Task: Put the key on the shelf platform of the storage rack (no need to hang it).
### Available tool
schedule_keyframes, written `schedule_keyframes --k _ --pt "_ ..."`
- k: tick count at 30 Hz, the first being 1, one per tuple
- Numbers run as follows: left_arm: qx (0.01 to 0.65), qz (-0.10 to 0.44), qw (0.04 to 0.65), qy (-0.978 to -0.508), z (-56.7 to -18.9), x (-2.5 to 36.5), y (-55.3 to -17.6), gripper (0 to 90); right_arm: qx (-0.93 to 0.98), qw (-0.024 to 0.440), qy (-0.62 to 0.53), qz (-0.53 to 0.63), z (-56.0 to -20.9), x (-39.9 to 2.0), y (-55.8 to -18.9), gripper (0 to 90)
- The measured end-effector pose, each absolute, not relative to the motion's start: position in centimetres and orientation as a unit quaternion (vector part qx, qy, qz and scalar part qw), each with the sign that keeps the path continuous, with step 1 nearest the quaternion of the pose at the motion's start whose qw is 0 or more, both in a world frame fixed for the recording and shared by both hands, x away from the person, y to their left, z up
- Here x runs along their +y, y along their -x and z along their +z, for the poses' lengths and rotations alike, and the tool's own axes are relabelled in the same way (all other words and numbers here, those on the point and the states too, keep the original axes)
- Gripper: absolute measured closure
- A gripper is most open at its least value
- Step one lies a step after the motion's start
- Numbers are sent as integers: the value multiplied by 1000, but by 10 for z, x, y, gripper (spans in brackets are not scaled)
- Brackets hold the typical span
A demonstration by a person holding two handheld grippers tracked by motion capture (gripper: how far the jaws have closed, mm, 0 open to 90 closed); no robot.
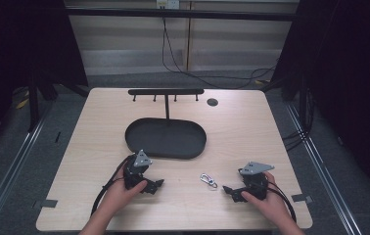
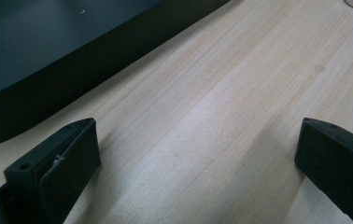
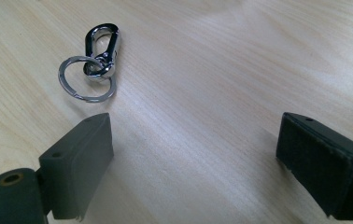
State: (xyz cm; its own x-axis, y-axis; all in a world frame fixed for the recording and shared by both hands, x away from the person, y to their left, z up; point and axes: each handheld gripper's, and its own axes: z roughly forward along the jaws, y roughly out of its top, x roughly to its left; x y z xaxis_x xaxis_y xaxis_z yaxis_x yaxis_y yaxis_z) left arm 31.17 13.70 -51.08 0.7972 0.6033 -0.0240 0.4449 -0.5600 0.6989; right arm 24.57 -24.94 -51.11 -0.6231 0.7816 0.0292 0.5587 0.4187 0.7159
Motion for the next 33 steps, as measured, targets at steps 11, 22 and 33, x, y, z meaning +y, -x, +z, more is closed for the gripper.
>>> schedule_keyframes --k 11,22,33 --pt "298 110 361 -877 -511 137 -312 0 842 140 -416 315 -503 -244 -246 105" --pt "299 109 361 -877 -511 137 -312 0 875 83 -403 254 -479 -216 -253 225" --pt "299 109 361 -877 -511 137 -312 0 888 72 -401 215 -461 -188 -262 246"
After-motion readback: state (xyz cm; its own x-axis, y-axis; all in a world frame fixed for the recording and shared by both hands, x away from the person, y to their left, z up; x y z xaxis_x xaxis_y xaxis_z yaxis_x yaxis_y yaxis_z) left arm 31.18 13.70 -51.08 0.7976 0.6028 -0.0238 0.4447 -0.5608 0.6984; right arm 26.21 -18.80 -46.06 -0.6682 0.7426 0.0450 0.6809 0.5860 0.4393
